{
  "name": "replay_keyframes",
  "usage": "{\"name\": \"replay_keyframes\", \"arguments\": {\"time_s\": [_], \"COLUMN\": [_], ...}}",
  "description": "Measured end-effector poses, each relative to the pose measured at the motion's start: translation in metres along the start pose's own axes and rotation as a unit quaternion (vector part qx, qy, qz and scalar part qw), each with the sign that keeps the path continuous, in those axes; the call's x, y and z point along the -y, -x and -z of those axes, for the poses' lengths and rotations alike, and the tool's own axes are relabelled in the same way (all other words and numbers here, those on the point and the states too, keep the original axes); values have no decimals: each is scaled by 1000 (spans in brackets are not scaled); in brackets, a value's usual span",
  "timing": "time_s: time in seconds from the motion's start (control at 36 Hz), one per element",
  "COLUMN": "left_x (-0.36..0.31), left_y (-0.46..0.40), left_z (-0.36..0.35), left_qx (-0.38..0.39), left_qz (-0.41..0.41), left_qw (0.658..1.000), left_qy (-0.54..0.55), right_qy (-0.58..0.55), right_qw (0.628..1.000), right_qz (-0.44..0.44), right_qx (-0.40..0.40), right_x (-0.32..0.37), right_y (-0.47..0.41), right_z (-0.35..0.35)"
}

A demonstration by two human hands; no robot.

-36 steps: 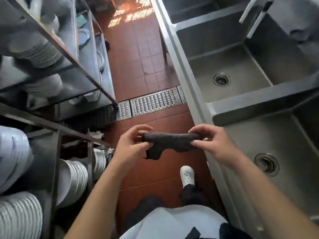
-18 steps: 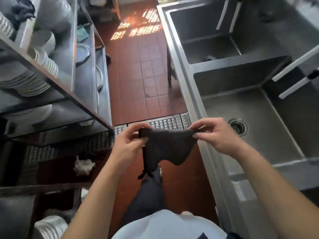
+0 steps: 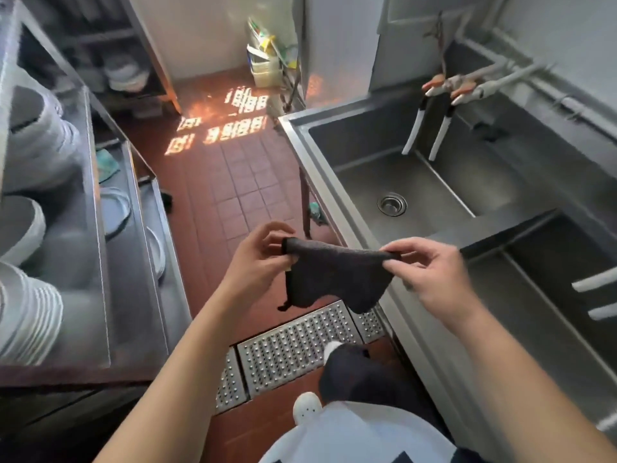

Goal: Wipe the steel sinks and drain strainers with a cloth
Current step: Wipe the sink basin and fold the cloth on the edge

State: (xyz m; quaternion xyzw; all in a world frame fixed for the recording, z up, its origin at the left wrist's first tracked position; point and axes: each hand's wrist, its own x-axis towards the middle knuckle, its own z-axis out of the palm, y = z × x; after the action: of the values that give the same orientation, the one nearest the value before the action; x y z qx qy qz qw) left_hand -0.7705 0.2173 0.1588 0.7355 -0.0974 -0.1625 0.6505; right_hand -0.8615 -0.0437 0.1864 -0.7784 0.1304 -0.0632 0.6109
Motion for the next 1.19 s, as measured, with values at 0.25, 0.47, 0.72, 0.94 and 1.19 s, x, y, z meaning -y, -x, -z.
{"name": "replay_keyframes", "arguments": {"time_s": [0.25, 0.47, 0.72, 0.94, 1.19], "left_x": [-21, -42, -64, -60, -67], "left_y": [-190, -351, -508, -622, -734], "left_z": [65, 106, 109, 101, 76], "left_qx": [24, 21, 69, 211, 344], "left_qz": [-15, -1, -44, 6, 31], "left_qw": [999, 999, 994, 974, 937], "left_qy": [-31, -44, -68, -84, -54], "right_qy": [-32, -50, -56, -56, -87], "right_qw": [999, 997, 985, 967, 936], "right_qz": [3, -8, -3, -54, -129], "right_qx": [-16, -53, -160, -244, -317], "right_x": [-4, 5, 16, -2, 4], "right_y": [-178, -334, -449, -496, -559], "right_z": [-43, -79, -80, -98, -87]}}
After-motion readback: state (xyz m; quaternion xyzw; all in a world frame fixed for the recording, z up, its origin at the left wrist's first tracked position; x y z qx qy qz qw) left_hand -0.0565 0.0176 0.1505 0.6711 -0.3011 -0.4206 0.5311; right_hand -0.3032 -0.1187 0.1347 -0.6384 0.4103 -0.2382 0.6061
